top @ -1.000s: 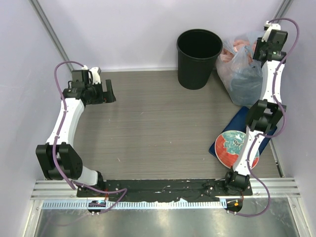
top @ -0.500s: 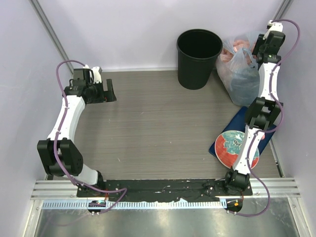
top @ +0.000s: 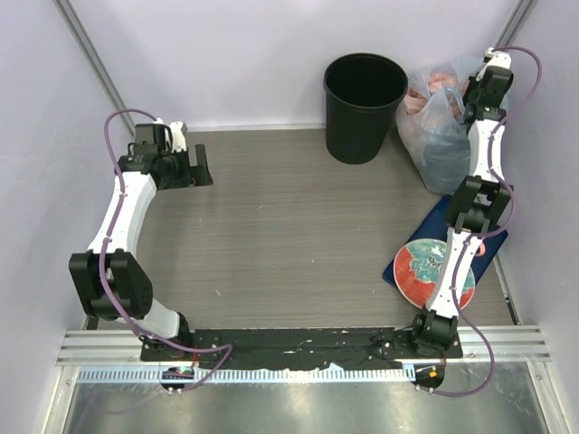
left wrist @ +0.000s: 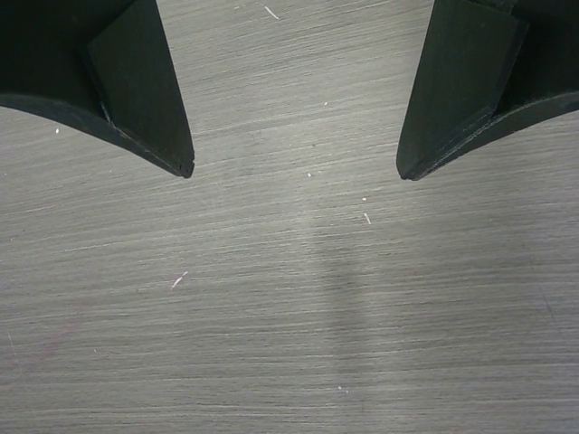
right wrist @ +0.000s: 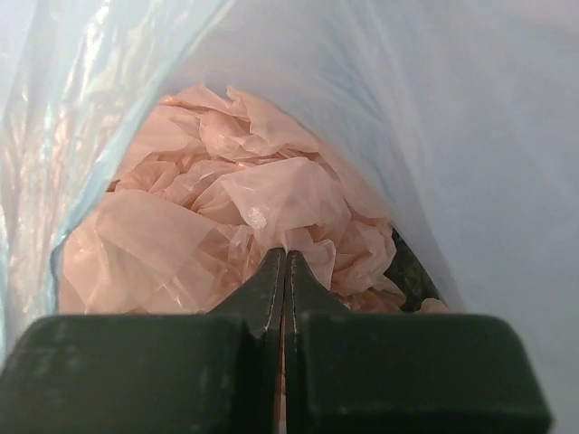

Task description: Put the trash bags into the trash bin

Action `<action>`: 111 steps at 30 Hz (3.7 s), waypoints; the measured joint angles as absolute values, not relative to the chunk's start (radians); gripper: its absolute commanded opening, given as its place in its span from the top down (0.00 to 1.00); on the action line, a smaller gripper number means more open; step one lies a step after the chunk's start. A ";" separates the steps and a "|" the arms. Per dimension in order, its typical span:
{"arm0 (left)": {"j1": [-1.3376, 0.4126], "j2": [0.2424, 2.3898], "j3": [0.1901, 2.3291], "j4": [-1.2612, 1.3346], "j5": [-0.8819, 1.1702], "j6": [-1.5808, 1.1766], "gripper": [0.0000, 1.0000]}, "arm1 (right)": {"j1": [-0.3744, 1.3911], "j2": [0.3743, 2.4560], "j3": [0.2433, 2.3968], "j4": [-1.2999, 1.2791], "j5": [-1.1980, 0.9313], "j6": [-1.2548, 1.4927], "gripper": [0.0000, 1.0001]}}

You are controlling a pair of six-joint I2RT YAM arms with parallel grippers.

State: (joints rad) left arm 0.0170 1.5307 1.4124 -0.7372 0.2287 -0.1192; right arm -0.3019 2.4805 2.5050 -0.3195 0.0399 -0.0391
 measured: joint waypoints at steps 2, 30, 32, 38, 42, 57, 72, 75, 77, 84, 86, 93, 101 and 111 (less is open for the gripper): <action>0.017 1.531 1.416 -0.739 0.228 -0.119 0.00 | -0.302 2.478 2.507 -0.312 0.039 -0.034 0.99; 0.017 1.528 1.423 -0.738 0.228 -0.123 0.00 | -0.368 2.007 2.420 -0.239 -0.102 0.144 0.99; 0.017 1.523 1.423 -0.737 0.229 -0.123 0.00 | -0.366 1.971 2.409 -0.239 -0.136 0.168 0.99; 0.017 1.467 1.423 -0.706 0.296 -0.123 0.00 | -0.316 1.821 2.373 -0.219 -0.219 0.202 0.99; 0.017 1.427 1.436 -0.654 0.369 -0.122 0.00 | -0.205 1.702 2.300 -0.168 -0.251 0.179 0.99; -0.197 1.191 1.407 -0.422 0.655 0.017 0.00 | 0.308 1.559 1.814 -0.139 -0.382 0.197 0.99; -0.538 1.151 1.168 -0.350 0.151 0.278 0.29 | 0.506 1.598 1.643 -0.143 -0.469 0.283 0.99; -0.538 1.154 1.155 -0.337 0.083 0.295 0.49 | 0.506 1.597 1.635 -0.144 -0.471 0.292 0.99; -0.536 1.143 1.135 -0.317 0.077 0.298 0.64 | 0.506 1.597 1.633 -0.144 -0.474 0.297 0.99; -0.537 1.114 1.113 -0.305 0.065 0.286 0.01 | 0.506 1.597 1.633 -0.153 -0.500 0.312 0.99; -0.537 1.114 1.113 -0.305 0.046 0.278 0.00 | 0.506 1.597 1.633 -0.154 -0.502 0.316 0.99; -0.537 1.129 1.113 -0.303 0.011 0.269 0.24 | 0.506 1.597 1.633 -0.154 -0.533 0.333 0.99; -0.535 1.159 1.127 -0.307 0.100 0.208 1.00 | 0.506 1.610 1.633 -0.154 -0.588 0.343 0.88; -0.249 1.176 1.146 -0.255 0.311 -0.189 1.00 | 0.456 1.694 1.642 -0.234 -0.561 0.316 0.19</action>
